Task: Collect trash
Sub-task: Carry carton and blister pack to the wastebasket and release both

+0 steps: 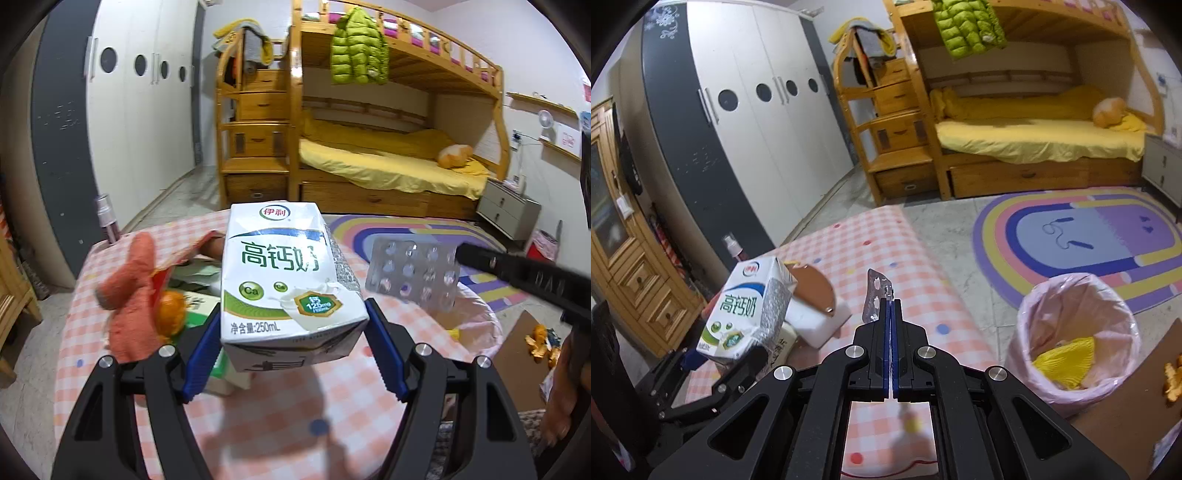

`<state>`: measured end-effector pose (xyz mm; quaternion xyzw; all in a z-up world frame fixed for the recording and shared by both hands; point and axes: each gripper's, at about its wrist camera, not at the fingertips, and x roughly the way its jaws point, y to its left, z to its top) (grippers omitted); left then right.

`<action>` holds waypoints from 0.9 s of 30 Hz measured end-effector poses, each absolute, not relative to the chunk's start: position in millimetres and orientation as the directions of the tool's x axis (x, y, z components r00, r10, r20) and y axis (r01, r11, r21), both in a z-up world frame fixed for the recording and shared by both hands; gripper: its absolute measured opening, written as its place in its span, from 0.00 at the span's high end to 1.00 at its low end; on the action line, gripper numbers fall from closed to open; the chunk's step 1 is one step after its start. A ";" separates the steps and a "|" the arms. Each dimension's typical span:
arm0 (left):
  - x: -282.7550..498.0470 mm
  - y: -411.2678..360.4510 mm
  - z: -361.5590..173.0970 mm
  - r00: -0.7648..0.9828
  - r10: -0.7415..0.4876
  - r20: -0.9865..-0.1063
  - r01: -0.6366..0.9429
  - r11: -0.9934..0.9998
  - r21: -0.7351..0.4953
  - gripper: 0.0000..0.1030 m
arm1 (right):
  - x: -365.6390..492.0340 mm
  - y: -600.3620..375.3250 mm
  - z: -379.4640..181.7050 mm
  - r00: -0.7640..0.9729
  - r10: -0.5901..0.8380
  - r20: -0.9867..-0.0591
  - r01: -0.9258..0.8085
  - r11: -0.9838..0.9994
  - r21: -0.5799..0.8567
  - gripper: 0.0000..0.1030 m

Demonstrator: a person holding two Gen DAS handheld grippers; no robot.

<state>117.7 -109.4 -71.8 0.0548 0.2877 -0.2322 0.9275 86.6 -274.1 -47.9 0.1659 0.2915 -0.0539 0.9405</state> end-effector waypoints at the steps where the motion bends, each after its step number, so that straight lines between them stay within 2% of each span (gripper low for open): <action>1: 117.2 -111.5 -71.5 0.722 -0.411 -0.557 0.474 0.880 -0.035 0.31 | 83.9 -278.6 -44.8 0.825 -0.017 -0.565 0.207 0.939 0.275 1.00; 6: 108.0 -143.3 -73.3 0.668 -0.497 -0.554 0.567 0.822 -0.053 0.31 | 61.7 -316.2 -39.0 0.823 -0.095 -0.560 0.282 0.924 0.258 1.00; 12: 102.5 -201.0 -77.9 0.572 -0.579 -0.581 0.668 0.740 -0.079 0.31 | 33.9 -372.9 -61.5 0.786 -0.175 -0.593 0.391 0.883 0.259 1.00; 20: 111.2 -297.6 -95.7 0.464 -0.617 -0.636 0.762 0.644 -0.069 0.31 | 9.2 -455.9 -98.8 0.724 -0.279 -0.631 0.538 0.801 0.264 1.00; 27: 130.6 -375.8 -122.9 0.376 -0.618 -0.690 0.802 0.591 -0.092 0.30 | 12.3 -508.8 -129.7 0.677 -0.317 -0.665 0.610 0.746 0.266 1.00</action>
